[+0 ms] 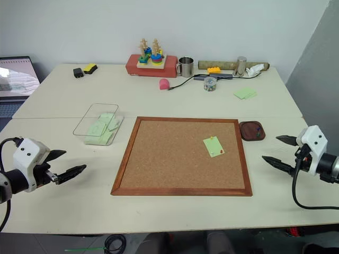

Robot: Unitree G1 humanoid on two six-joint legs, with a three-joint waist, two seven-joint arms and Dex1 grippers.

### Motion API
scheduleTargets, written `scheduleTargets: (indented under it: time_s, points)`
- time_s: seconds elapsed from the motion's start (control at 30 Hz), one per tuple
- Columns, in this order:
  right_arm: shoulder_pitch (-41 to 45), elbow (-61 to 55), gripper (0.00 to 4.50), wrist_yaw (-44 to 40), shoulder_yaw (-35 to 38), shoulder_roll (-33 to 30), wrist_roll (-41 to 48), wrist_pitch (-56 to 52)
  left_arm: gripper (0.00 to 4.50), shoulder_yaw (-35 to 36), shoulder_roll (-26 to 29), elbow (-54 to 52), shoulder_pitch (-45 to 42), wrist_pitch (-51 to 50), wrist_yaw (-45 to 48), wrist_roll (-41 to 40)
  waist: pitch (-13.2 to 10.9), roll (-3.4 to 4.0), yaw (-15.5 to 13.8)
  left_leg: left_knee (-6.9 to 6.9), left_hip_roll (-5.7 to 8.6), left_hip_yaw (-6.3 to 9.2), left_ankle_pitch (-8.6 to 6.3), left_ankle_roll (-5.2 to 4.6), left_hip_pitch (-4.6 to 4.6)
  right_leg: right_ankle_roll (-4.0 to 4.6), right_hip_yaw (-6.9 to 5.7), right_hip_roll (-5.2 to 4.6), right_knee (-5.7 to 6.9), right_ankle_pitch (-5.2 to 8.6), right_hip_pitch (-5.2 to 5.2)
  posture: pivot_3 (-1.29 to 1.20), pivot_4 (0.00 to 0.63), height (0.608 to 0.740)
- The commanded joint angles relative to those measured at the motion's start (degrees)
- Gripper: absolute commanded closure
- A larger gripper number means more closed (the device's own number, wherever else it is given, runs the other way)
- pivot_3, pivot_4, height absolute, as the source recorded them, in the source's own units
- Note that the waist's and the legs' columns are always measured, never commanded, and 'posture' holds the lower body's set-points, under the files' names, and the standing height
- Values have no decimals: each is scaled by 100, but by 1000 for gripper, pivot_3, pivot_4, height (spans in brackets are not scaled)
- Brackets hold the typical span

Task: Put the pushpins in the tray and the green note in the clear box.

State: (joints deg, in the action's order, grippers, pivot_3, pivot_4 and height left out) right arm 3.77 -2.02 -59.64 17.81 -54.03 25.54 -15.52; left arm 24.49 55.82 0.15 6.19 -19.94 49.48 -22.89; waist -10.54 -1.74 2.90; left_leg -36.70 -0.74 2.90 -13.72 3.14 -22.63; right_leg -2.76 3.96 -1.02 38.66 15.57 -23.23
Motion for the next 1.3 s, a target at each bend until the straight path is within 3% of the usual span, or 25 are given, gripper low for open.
scheduleTargets:
  time_s: [0.03,0.33,0.77,1.17,1.3]
  points:
    - [79,-72,0,35,90,-13,-57,87,18,170,-18,15,-58,242,1,118,0,0,-1,0,0,0,0,0,0,0,0,0,0,0,0,0,150,740]
    - [57,-96,0,68,78,32,-107,85,18,148,-12,39,-59,123,23,219,0,0,-1,-1,0,0,0,0,0,-1,0,0,1,-1,0,0,150,740]
    - [118,-226,0,200,180,150,-111,32,18,32,-179,155,-973,-89,32,-49,0,0,-6,-8,3,2,0,0,-2,-5,-1,0,10,-3,0,0,150,740]
    - [-267,-712,0,401,347,312,-23,-224,18,-1056,-256,-971,-1779,-841,721,-546,0,0,-33,-18,6,6,0,0,-6,-7,-1,1,16,-5,2,0,150,740]
    - [-298,-878,0,456,325,371,26,-332,649,-1614,-605,-1235,-2247,-905,616,-473,1,0,-57,-20,7,5,0,0,-5,-8,1,2,18,-5,2,0,150,740]
